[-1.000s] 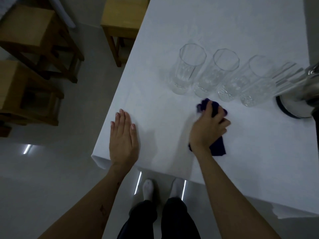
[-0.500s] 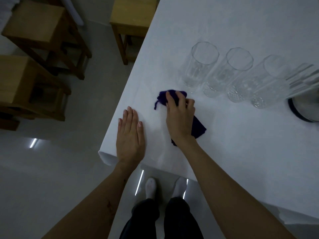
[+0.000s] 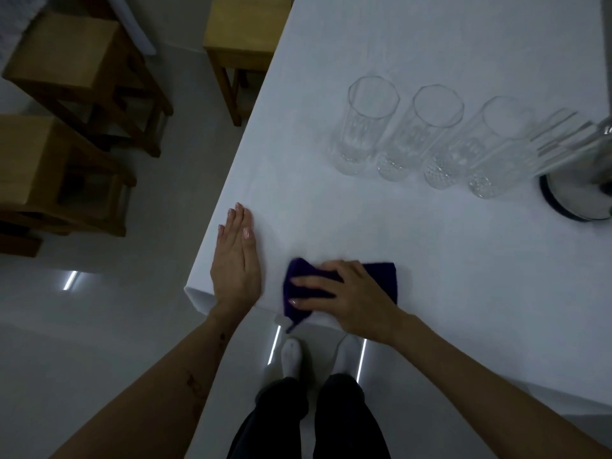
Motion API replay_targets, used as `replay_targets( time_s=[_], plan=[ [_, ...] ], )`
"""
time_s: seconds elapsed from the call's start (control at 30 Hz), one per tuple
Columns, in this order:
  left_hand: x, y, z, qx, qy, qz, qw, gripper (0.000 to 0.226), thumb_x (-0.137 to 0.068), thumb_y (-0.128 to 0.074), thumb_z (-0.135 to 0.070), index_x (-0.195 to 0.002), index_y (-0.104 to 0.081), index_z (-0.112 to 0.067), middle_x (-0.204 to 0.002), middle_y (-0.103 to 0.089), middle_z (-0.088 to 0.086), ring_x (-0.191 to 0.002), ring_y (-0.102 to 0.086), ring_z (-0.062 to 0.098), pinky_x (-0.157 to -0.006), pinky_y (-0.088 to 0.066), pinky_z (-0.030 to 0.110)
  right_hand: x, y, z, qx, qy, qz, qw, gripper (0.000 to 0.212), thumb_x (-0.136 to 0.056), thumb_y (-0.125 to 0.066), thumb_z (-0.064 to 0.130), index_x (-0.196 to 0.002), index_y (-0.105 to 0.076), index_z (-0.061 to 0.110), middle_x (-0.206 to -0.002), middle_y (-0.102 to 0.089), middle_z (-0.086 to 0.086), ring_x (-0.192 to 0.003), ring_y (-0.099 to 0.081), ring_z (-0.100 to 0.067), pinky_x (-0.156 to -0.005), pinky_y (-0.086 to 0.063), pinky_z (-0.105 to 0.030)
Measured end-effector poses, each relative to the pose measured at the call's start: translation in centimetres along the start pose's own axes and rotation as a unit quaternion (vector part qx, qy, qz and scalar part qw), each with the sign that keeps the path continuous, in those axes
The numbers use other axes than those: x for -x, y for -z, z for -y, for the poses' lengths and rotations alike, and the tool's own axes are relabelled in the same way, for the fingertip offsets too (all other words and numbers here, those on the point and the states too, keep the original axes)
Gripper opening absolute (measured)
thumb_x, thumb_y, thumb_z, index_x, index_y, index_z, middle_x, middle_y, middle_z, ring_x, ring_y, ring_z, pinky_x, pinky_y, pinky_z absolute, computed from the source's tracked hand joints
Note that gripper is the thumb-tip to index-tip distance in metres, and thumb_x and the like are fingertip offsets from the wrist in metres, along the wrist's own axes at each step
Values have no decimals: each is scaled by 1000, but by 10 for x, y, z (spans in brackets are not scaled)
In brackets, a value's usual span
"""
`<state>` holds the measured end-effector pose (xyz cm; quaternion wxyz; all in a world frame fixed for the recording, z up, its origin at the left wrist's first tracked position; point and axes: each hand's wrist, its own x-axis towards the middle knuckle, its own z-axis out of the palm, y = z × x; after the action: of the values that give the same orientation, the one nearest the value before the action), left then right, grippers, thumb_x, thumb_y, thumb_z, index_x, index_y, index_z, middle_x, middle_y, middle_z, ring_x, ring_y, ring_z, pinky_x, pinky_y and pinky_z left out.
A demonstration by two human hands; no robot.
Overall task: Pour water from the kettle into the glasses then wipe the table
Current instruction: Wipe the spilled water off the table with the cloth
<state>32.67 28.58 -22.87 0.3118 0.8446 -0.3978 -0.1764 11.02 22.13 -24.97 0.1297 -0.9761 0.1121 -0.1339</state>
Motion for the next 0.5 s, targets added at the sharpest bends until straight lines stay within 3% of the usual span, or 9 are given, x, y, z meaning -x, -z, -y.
replay_targets(
  time_s=[0.1, 0.2, 0.3, 0.37, 0.43, 0.5],
  plan=[
    [-1, -3, 3, -14, -17, -5, 1000, 54, -103, -12, -34, -151, -26, -15, -156, -17, -11, -141, -4, -7, -115, 2, 10, 49, 15, -11, 65, -18, -3, 998, 61, -84, -67, 6, -134, -55, 39, -152, -43, 10, -123, -49, -31, -90, -42, -45],
    [-2, -6, 4, -21, -24, -12, 999, 53, -103, -12, -32, -151, -26, -14, -158, -20, -6, -144, -8, -3, -117, 1, 13, 79, 40, -34, 126, -163, -41, 978, 65, -80, -47, 1, -134, -52, 37, -149, -45, 3, -113, -48, -35, -83, -47, -50],
    [-3, -9, 6, -34, -29, -16, 999, 50, -105, -14, -30, -151, -23, -14, -157, -16, -10, -144, -4, -5, -118, 1, 17, 64, 48, -55, 136, -383, -107, 907, 53, -87, -53, -3, -132, -60, 26, -144, -55, -10, -107, -46, -39, -80, -44, -54],
    [-3, -11, 7, -42, -36, -15, 998, 50, -105, -15, -29, -152, -23, -14, -158, -16, -8, -145, -4, -4, -119, 0, 19, 23, 42, -60, 132, -486, -139, 852, 44, -90, -56, 2, -129, -65, 19, -141, -58, -14, -104, -50, -45, -80, -44, -57],
    [-2, -11, 6, -46, -37, -16, 998, 50, -105, -14, -30, -152, -23, -14, -158, -15, -9, -144, -2, -7, -119, 1, 18, -27, 30, -55, 114, -521, -148, 833, 45, -85, -52, 6, -125, -68, 18, -139, -60, -13, -101, -54, -48, -78, -44, -55],
    [-2, -10, 6, -47, -27, -16, 998, 49, -106, -14, -31, -152, -21, -17, -156, -11, -14, -138, 6, -17, -117, 3, 15, -64, 18, -36, 101, -464, -133, 870, 50, -81, -46, 10, -124, -70, 21, -138, -61, -11, -98, -55, -45, -76, -46, -51]
  ],
)
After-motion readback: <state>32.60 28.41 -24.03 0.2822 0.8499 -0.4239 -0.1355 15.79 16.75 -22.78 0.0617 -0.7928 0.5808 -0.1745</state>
